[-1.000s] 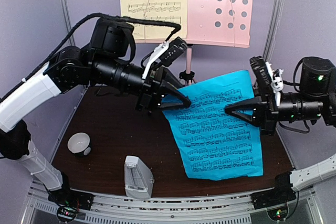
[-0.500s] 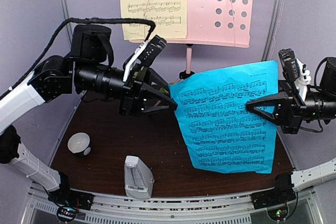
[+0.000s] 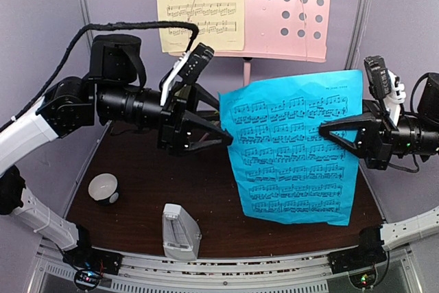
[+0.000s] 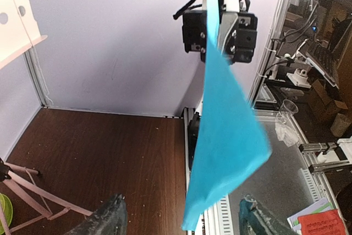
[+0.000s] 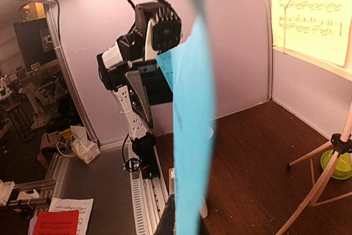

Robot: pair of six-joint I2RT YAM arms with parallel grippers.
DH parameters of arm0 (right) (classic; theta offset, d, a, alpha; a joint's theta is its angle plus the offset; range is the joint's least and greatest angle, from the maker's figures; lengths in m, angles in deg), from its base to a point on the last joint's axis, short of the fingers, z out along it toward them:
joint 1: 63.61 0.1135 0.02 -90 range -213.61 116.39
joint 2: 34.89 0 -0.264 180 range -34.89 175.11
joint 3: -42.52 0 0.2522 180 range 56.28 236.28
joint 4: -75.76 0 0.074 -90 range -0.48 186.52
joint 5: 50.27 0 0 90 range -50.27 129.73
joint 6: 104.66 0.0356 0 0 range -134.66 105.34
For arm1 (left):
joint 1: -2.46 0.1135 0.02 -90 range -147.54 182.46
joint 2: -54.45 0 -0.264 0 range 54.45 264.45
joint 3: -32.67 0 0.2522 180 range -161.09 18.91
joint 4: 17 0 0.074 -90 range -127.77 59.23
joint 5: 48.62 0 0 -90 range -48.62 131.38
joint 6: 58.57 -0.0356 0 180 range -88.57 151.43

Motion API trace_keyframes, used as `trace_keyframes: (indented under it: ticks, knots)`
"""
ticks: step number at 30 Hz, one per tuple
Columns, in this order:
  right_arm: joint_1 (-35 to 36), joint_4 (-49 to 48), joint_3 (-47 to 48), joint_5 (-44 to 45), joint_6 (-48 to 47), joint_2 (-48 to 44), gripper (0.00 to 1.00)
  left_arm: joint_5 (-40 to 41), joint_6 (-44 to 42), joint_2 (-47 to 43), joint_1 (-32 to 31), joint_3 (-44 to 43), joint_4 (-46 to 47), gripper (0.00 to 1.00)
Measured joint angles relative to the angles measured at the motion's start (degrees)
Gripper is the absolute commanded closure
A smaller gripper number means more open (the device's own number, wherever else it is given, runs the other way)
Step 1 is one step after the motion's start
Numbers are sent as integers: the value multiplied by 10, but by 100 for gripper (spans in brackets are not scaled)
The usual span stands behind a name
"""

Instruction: Set up the instrument practice props

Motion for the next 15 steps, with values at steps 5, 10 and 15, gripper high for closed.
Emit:
trace_keyframes:
  ticks: [5, 10, 15]
  knots:
    - [0, -90, -8, 49, 12, -7, 100, 26, 33, -43, 0, 119, 88, 15]
    - [0, -203, -8, 101, 22, -21, 100, 69, 78, -71, 0, 212, 195, 14]
    - [0, -307, -5, 139, 22, -39, 100, 99, 114, -57, 0, 207, 301, 14]
